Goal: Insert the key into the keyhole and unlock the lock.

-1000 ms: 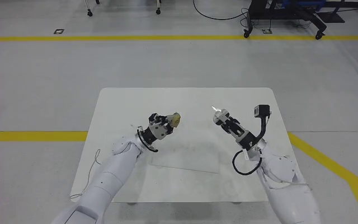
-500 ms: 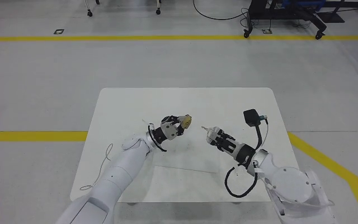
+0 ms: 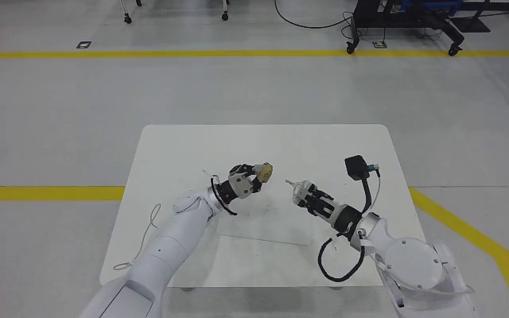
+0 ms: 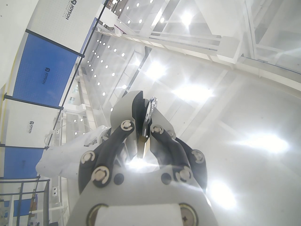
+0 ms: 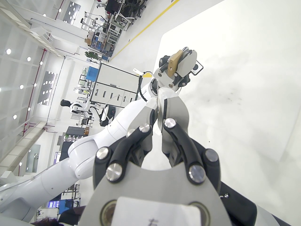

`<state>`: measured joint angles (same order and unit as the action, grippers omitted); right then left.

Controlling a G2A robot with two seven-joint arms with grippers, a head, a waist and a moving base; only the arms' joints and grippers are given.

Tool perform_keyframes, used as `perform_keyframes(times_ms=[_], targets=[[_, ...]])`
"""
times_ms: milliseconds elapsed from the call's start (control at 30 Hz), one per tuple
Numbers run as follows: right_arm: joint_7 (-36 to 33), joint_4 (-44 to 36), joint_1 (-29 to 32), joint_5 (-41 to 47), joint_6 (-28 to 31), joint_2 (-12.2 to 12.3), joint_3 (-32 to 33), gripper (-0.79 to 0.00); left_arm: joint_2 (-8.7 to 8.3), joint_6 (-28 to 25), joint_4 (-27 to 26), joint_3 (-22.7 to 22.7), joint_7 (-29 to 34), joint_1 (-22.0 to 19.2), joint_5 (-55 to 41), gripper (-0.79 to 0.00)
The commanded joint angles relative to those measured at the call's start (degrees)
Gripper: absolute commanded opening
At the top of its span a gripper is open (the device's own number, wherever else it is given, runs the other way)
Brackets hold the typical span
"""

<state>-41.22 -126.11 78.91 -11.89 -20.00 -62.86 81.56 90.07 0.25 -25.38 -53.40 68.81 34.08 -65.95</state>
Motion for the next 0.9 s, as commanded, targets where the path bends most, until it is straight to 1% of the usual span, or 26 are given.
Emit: perform_keyframes(times_ms=[0, 67, 100, 167, 233, 267, 400, 500, 600, 667, 867], targets=[[0.0, 0.0, 0.0, 0.0, 0.0, 0.0, 0.0, -0.785, 0.00, -0.3, -1.2, 0.2, -1.2, 0.3, 0.8, -0.785], [0.9, 0.0, 0.6, 3.8, 0.1, -0.2, -0.2, -0.785, -0.21, -1.6, -3.5, 0.1, -3.5, 1.2, 2.4, -0.785], [1.8, 0.0, 0.7, 4.2, -0.6, -0.3, 0.0, -0.785, -0.35, -2.2, -4.5, 0.1, -4.6, 1.6, 3.5, -0.785], [4.6, -0.2, 1.5, 6.0, -3.8, -0.6, -0.4, -0.785, -0.60, -3.2, -6.5, -0.5, -6.7, 2.7, 4.2, -0.785], [7.0, -0.8, 1.8, 7.7, -8.0, -0.9, -1.2, -0.785, -0.81, -3.1, -8.4, -1.1, -7.7, 3.9, 4.0, -0.785], [8.0, -1.2, 1.9, 8.2, -8.9, -1.0, -1.8, -0.785, -0.93, -3.2, -9.2, -1.4, -8.6, 4.3, 4.3, -0.785], [12.3, -2.3, 2.9, 6.9, -12.6, -1.4, -4.6, -0.785, -1.35, -4.8, -12.2, -2.3, -12.3, 5.9, 6.3, -0.785], [15.6, -2.7, 3.3, 5.8, -15.1, -1.7, -6.7, -0.785, -1.73, -8.4, -14.8, -3.0, -14.5, 7.0, 8.8, -0.785], [18.5, -2.3, 2.8, 5.5, -16.2, -2.1, -8.6, -0.785, -2.11, -11.3, -17.5, -3.4, -16.6, 8.5, 11.8, -0.785], [20.4, -2.0, 2.3, 5.2, -16.4, -2.4, -9.8, -0.785, -2.32, -11.5, -18.9, -3.8, -17.7, 9.3, 12.9, -0.785], [23.8, 0.1, 0.0, 4.0, -17.8, -3.2, -13.9, -0.785, -2.64, -9.6, -22.0, -4.7, -19.1, 11.0, 13.9, -0.785]])
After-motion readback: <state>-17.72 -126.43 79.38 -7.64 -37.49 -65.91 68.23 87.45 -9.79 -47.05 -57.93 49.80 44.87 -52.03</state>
